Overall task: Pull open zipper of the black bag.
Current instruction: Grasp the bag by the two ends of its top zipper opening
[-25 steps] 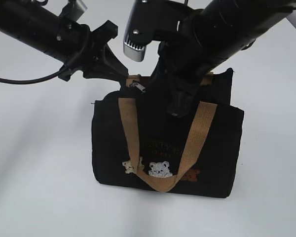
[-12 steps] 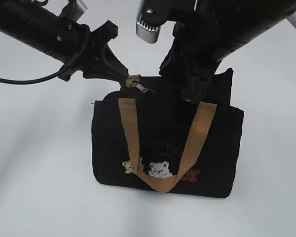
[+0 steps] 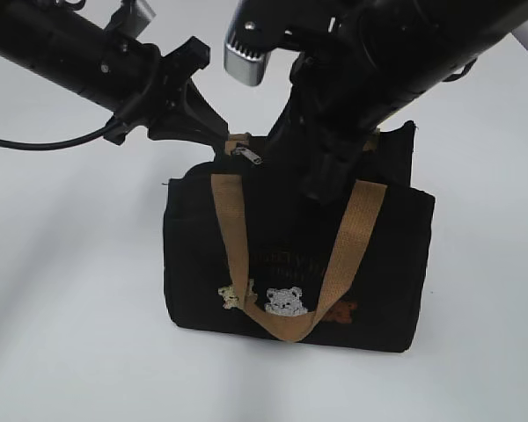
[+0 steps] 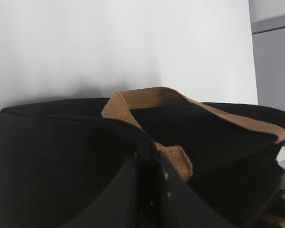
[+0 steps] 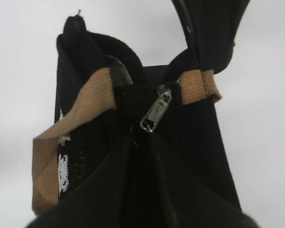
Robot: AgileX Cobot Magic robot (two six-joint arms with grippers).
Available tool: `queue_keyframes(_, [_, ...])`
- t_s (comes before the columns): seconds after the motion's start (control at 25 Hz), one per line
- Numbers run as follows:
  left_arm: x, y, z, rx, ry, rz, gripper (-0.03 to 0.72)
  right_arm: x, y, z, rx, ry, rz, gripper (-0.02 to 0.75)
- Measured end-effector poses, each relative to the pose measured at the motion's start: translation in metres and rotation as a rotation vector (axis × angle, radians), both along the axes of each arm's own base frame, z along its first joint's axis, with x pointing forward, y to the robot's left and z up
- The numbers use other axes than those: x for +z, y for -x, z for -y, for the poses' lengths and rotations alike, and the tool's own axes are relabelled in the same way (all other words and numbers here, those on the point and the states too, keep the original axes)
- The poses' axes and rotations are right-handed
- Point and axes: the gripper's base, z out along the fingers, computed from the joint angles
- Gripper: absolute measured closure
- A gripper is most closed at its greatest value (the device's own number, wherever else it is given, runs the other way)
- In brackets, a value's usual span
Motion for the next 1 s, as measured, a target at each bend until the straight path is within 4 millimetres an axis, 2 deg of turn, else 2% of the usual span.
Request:
queue_keyframes(0.2, [0.0, 0.0, 0.0, 0.0, 0.0, 0.0, 0.658, -0.01, -0.003, -0.004, 0.015, 0.007, -0.021, 0.587])
queue_keyframes(0.56, [0.0, 0.0, 0.0, -0.001, -0.002, 0.001, 0.658, -0.025, -0.013, -0.009, 0.003, 0.018, -0.023, 0.577])
queue_keyframes(0.64, [0.0, 0.0, 0.0, -0.002, -0.003, 0.001, 0.658, -0.026, -0.014, -0.01, 0.0, 0.015, -0.017, 0.603])
queue_keyframes(0.8, [0.0, 0.0, 0.0, -0.004, -0.003, -0.001, 0.658, -0.026, -0.014, -0.01, 0.0, 0.015, -0.017, 0.738])
queue_keyframes(1.0, [0.0, 0.0, 0.0, -0.004, -0.003, -0.001, 0.658, -0.017, -0.011, -0.007, -0.002, 0.001, -0.004, 0.738])
